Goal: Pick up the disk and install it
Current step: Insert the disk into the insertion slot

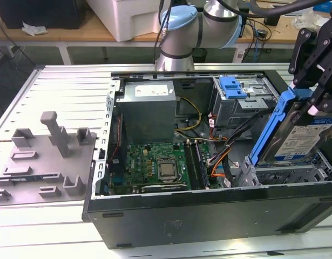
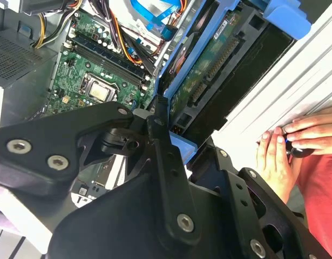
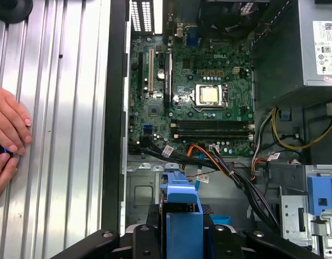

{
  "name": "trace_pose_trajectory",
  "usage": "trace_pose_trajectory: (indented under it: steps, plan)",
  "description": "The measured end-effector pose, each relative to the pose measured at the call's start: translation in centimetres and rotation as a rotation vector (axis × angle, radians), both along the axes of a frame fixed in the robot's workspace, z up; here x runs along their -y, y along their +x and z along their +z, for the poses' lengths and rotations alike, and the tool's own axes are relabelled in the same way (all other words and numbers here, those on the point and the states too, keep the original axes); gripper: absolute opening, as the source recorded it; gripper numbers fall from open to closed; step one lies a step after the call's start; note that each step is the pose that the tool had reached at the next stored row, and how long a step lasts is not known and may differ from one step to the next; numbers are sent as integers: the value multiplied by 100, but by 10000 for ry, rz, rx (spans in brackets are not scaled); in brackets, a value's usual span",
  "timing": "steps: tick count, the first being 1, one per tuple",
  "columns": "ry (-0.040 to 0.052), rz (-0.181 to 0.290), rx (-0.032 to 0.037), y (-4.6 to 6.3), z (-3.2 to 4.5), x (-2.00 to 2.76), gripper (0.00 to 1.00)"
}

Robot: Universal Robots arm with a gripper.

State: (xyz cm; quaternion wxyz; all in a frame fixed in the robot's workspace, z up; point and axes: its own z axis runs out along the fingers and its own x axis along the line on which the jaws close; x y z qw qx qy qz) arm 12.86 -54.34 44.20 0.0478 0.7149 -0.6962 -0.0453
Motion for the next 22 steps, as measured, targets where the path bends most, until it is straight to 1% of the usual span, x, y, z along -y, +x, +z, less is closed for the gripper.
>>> trace_pose_trajectory:
  steps: [12, 22]
  plan:
    - [40, 0, 0, 0, -41, 0, 37]
    - [40, -1, 7, 0, -84, 0, 37]
